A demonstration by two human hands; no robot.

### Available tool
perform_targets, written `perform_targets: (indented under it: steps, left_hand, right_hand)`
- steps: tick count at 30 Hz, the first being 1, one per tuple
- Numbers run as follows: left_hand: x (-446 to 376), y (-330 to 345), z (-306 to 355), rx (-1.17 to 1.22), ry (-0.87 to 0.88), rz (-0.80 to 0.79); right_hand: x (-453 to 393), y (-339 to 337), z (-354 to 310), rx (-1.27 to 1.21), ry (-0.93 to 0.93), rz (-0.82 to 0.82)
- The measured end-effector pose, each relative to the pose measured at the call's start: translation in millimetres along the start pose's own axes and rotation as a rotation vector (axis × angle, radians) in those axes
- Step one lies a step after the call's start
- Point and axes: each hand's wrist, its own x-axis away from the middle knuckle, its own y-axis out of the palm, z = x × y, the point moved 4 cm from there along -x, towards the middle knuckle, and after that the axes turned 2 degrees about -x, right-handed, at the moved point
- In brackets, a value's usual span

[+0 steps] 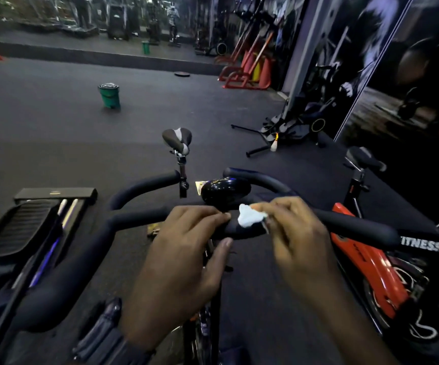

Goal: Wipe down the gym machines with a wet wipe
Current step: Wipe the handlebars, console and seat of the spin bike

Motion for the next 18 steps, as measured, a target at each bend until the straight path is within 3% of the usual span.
perform_targets:
  steps: [5, 8, 12, 16, 18]
  left_hand:
    - [-28, 13, 25, -0.130, 0.047, -0.153]
    - [-47, 23, 40, -0.173, 0.031, -0.209]
    - [-57, 39, 53, -0.255, 0.027, -0.211]
    - [-61, 40, 58, -0.280, -0.033, -0.207]
    - [-61, 39, 59, -0.282, -0.076, -0.199]
  right_hand:
    - [-61, 9, 65, 0.067, 0.196, -0.434]
    - [-63, 17, 82, -0.009, 0.271, -0.404]
    - [-35, -10, 64, -0.262, 0.059, -0.279]
    - [-50, 18, 89, -0.157, 0.005, -0.279]
    - [-65, 40, 108, -0.120, 0.093, -0.320]
